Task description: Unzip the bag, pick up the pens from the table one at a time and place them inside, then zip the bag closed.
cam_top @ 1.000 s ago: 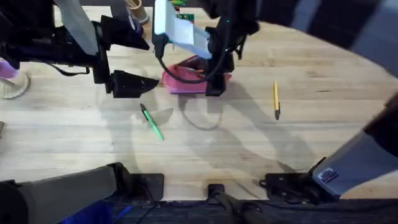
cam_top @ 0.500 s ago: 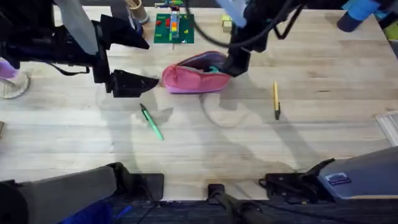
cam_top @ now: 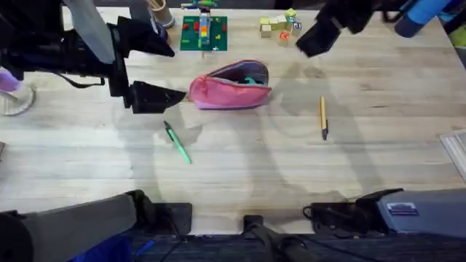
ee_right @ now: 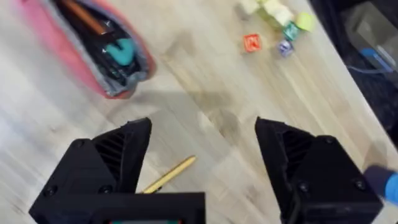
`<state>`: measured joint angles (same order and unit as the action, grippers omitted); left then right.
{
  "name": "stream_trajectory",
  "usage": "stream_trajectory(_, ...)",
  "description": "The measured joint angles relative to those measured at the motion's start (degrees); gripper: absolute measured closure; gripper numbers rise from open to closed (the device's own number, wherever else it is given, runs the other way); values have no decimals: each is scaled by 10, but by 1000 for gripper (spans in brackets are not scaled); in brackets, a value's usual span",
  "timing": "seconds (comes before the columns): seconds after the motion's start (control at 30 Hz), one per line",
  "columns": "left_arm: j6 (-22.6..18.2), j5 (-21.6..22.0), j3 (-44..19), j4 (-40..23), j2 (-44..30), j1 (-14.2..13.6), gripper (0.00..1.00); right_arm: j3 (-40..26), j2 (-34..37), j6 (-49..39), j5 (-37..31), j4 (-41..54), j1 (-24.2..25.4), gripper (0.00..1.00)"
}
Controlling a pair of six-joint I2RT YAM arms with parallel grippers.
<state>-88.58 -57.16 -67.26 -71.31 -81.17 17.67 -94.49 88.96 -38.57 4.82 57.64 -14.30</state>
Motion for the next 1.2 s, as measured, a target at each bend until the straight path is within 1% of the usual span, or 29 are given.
stream_trajectory(0.13,0,0,0,0,0,0,7,41,-42,28,2,-20,35,5)
stream_trajectory(0.3,0,0,0,2,0,0,8,122,-88,62,4,-49,58,5)
stream_trajectory(0.6,0,0,0,4,0,0,7,269,-160,175,6,-96,60,6)
stream_trajectory(0.77,0,0,0,4,0,0,7,344,-166,253,4,-103,60,6)
stream_trajectory(0.87,0,0,0,4,0,0,7,384,-166,307,-22,-107,61,6)
stream_trajectory(1.0,0,0,0,4,0,0,7,413,-166,364,-58,-116,81,5)
stream_trajectory(1.2,0,0,0,4,0,0,7,417,-166,395,-80,-154,116,6)
